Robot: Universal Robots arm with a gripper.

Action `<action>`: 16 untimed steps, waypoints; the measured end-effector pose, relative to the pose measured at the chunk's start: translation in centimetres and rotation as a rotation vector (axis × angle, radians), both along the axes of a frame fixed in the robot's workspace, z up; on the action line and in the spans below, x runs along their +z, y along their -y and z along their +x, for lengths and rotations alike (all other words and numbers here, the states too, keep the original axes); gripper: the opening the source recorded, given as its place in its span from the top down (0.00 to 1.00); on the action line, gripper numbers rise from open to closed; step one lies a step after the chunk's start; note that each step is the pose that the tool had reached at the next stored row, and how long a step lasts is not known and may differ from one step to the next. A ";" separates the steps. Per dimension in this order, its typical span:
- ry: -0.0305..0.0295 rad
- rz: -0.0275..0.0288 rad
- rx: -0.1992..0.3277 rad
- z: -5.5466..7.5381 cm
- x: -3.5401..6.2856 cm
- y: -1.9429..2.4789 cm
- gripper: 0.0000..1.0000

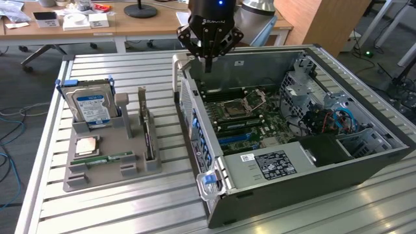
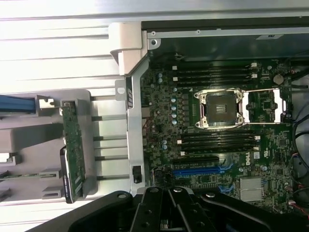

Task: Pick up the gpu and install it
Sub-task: 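Reach for the gpu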

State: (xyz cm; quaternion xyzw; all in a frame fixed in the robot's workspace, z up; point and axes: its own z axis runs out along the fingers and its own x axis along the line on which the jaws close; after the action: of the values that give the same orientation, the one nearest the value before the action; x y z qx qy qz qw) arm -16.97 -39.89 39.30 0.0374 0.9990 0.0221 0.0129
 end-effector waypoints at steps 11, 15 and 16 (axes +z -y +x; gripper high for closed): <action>0.0007 0.0001 0.000 -1.8 -0.02 0.00 0.89; 0.0011 0.0001 0.000 -2.6 -0.03 0.00 0.89; 0.0012 0.0001 0.000 -2.8 -0.03 0.00 0.89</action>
State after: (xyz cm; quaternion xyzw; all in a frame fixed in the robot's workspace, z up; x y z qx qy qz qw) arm -19.75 -39.88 39.27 0.0374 0.9990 0.0221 0.0135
